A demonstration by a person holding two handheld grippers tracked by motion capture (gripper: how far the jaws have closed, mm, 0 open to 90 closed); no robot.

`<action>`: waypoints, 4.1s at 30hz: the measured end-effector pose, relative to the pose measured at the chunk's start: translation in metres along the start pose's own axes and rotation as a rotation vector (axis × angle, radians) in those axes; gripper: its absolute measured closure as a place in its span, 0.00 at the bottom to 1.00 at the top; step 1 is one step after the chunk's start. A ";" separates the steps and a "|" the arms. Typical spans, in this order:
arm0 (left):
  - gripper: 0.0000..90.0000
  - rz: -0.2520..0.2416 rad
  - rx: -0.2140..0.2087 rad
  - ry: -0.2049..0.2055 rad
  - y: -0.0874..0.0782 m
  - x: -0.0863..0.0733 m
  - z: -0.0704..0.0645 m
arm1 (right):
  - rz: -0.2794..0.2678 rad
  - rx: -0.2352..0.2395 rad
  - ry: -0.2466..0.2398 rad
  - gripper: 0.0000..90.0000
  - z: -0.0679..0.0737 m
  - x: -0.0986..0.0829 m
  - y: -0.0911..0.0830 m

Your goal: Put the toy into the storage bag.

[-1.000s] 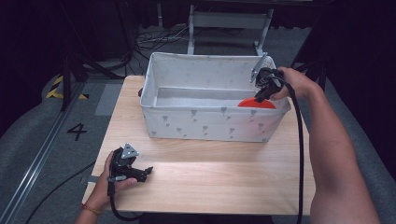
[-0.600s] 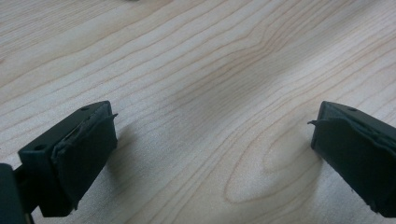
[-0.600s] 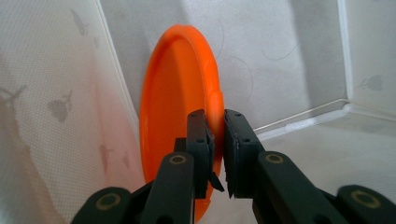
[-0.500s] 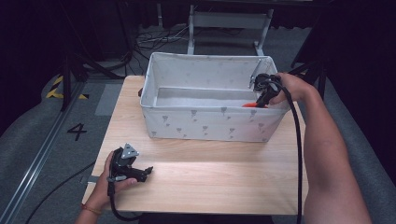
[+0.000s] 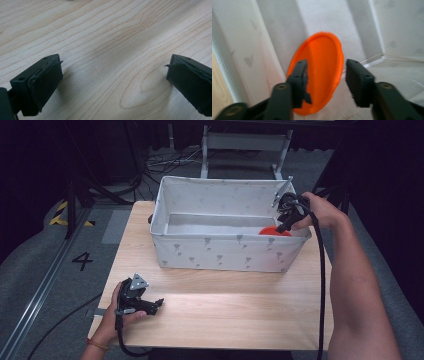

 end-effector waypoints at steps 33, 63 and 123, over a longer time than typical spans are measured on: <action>0.01 0.001 0.000 -0.001 0.000 0.000 0.000 | -0.489 -0.271 0.377 0.23 0.029 -0.021 -0.051; 0.01 0.001 0.003 0.000 0.000 0.000 0.001 | -0.517 -0.340 0.331 0.24 0.117 -0.067 -0.059; 0.01 0.001 0.005 -0.006 0.000 0.001 0.000 | -0.490 -0.075 0.600 0.19 0.200 -0.237 0.116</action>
Point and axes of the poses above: each handheld gripper's, and its own axes: y roughly forward along the jaws, x roughly out of its top, z roughly to its left, the point moved 4 cm from there along y, roughly forward along the jaws, and after that the axes turned 5 degrees about z, right-handed, at the moved point
